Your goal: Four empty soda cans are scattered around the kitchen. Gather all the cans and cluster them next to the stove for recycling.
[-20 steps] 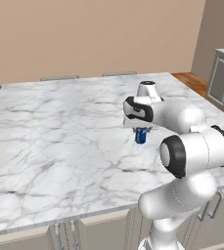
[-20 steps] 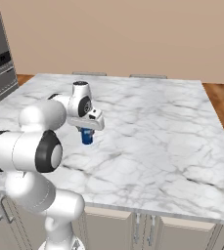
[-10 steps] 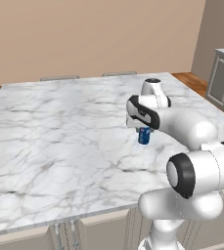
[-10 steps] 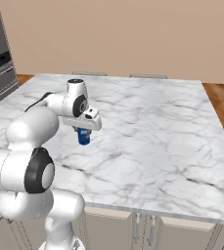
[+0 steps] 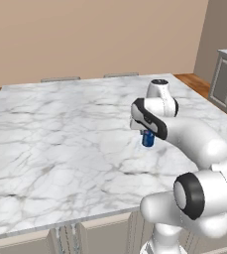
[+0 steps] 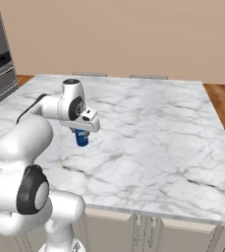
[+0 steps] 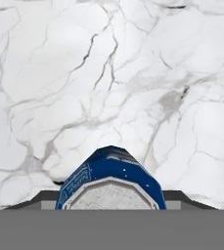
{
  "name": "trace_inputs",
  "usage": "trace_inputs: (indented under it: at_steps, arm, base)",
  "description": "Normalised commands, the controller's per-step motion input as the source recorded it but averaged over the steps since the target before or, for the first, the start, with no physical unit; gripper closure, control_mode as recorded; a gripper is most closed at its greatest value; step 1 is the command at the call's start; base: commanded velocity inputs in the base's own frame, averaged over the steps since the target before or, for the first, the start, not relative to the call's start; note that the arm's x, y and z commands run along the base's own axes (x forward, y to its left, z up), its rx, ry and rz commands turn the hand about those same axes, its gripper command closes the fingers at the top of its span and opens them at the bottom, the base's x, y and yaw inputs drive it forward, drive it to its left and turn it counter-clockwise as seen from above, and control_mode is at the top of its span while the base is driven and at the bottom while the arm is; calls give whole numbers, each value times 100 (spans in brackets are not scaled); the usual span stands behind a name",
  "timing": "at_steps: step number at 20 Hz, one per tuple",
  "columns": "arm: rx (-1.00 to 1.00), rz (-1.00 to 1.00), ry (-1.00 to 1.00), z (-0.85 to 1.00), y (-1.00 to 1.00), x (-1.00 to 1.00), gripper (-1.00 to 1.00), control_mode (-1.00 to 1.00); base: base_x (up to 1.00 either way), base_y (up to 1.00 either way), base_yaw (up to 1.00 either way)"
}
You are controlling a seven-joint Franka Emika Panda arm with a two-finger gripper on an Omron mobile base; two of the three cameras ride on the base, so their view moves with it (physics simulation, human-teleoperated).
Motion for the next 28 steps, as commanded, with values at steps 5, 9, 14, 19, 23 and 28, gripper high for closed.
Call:
trace_inputs:
  at_steps: [5, 9, 14, 19, 23, 28]
  arm:
    - [0, 0, 0, 10, 0, -9, 100, 100]
    - [0, 0, 0, 0, 0, 0, 100, 100]
    - [0, 0, 0, 0, 0, 0, 100, 100]
    - [0, 0, 0, 0, 0, 0, 100, 100]
    - [0, 0, 0, 0, 0, 0, 100, 100]
    - [0, 0, 0, 0, 0, 0, 100, 100]
  base:
    - [-17, 0, 1]
    - [-69, -3, 4]
    - [-80, -21, 1]
    - [-49, -49, -2]
    - [-8, -76, -9]
    - [10, -87, -13]
